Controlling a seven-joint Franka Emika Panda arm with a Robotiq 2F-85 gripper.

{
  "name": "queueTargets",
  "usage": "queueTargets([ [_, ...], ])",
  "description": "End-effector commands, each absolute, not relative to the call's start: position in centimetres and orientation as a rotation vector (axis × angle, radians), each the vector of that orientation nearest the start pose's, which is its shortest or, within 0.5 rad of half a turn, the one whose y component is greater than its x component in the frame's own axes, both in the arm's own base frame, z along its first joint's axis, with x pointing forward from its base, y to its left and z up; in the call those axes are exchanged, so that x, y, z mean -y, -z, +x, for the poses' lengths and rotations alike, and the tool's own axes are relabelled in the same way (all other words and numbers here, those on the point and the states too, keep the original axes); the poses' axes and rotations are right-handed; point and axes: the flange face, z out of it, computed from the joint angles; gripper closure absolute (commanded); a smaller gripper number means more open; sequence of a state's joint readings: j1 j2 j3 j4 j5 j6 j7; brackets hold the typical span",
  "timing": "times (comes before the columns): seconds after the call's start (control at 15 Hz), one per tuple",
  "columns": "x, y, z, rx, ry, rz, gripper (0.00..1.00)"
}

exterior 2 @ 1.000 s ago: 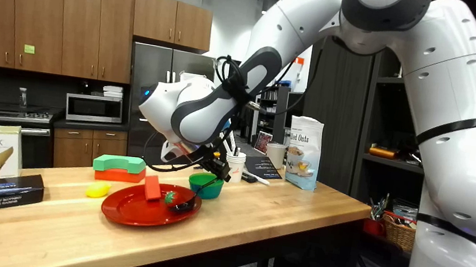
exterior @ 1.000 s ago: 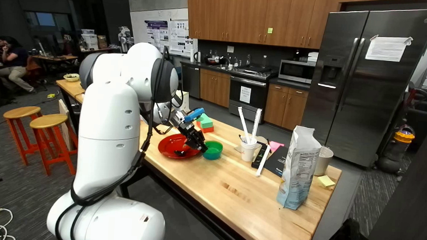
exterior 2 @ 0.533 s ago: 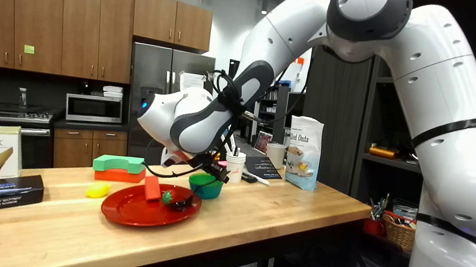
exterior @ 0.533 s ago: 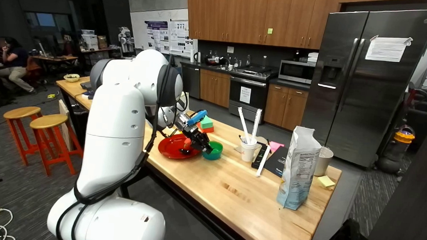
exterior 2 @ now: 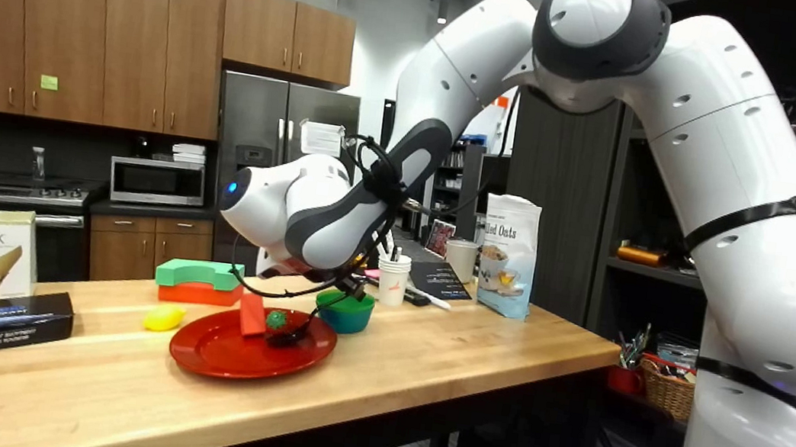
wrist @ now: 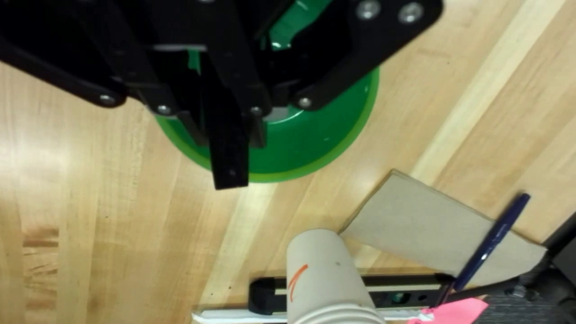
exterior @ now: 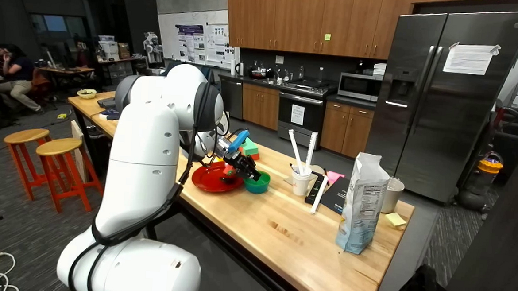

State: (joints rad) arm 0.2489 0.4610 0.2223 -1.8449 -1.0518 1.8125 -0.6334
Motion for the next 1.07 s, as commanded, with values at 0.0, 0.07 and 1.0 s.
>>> queueTargets([
  [0.0,-22.0,-28.8,58.6,-1.682,0.415,1.611,0.94],
  [0.07,-22.5,-29.0,58.7,-1.689,0.374,1.611,0.94],
  [1.0,-22.7,-30.4,59.0,-1.654,0.424,1.391,0.94],
])
